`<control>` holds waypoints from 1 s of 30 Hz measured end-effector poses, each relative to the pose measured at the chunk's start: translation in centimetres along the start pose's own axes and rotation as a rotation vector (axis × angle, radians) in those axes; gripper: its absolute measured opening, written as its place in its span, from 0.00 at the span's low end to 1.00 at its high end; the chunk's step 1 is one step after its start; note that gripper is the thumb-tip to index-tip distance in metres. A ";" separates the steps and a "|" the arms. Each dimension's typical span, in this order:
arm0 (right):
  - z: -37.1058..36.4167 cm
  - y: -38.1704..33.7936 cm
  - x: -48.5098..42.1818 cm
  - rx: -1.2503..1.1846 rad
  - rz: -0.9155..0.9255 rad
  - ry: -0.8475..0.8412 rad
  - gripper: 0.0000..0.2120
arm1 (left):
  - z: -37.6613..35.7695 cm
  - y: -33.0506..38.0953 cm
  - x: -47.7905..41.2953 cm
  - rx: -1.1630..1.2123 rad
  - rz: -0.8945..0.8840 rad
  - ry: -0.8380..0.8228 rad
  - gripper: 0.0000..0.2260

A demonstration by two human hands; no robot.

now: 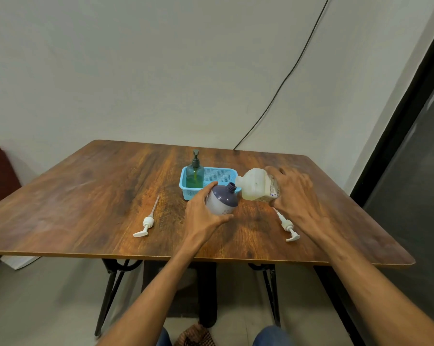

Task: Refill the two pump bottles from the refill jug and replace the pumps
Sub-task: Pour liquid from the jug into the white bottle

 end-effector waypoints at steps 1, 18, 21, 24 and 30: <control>0.1 0.0 0.0 0.004 0.001 0.002 0.38 | 0.0 0.1 0.0 0.000 -0.001 -0.002 0.42; 0.9 -0.4 -0.2 0.084 0.006 -0.008 0.38 | -0.2 0.0 0.0 0.011 0.003 -0.002 0.42; 1.0 -0.4 -0.3 0.092 0.004 -0.017 0.37 | -0.2 0.0 0.0 0.011 0.005 -0.003 0.42; 1.0 -0.4 -0.3 0.093 0.007 -0.008 0.37 | -0.2 0.0 -0.1 0.009 -0.002 -0.004 0.42; 1.4 -0.4 -0.3 0.104 0.016 -0.003 0.37 | -0.4 0.1 -0.1 0.004 -0.009 -0.011 0.42</control>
Point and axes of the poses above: each hand's wrist, its own x-axis away from the middle knuckle, its own z-axis out of the back of the hand, y = z × x, the point moved 5 cm from there along -x, towards the middle knuckle, and after that the axes turned 7 degrees about -z, right-handed, at the moved point
